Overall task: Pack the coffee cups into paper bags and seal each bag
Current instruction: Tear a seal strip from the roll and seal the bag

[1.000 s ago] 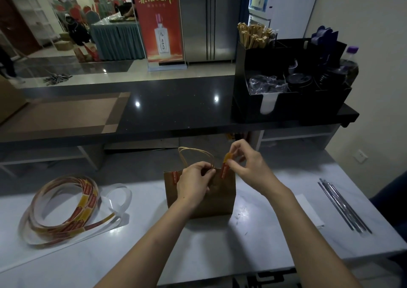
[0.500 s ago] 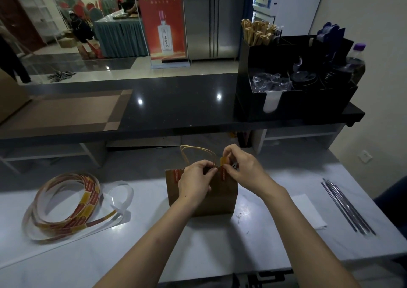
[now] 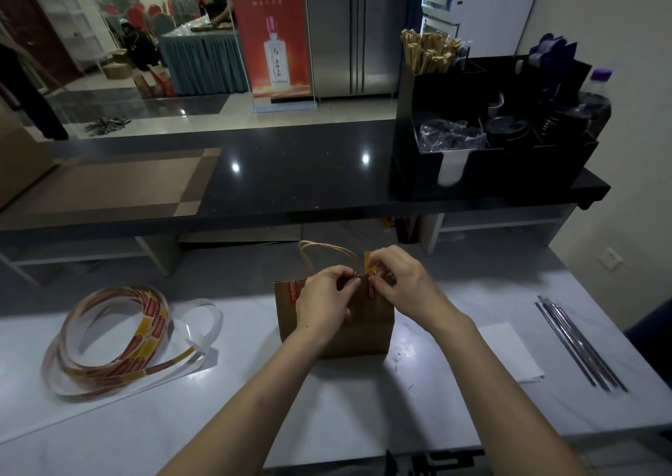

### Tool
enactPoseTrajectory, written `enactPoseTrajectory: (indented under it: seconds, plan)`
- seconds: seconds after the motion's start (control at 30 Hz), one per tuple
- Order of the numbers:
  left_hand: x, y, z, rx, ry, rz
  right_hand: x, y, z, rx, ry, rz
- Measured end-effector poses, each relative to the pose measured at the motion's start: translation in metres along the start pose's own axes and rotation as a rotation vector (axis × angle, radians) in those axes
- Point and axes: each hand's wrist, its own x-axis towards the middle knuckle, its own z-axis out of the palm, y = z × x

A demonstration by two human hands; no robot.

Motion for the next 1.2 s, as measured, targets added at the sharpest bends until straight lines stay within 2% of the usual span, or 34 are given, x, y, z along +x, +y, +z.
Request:
enactPoseTrajectory:
  seconds: [0.2,0.77,1.07,1.2]
  plan:
    - [0.000,0.000,0.000,-0.008,-0.001,-0.004,0.002,0.005,0.001,0.039,-0.012,0.022]
    - [0.000,-0.001,0.002,-0.035,-0.013,-0.007,0.002,0.004,0.003,0.099,-0.248,0.299]
    - [-0.005,0.001,0.000,-0.096,-0.009,-0.023,-0.007,0.004,0.005,0.123,-0.230,0.327]
    - [-0.010,-0.002,-0.009,-0.208,0.004,-0.019,-0.012,0.003,-0.003,0.246,-0.162,0.321]
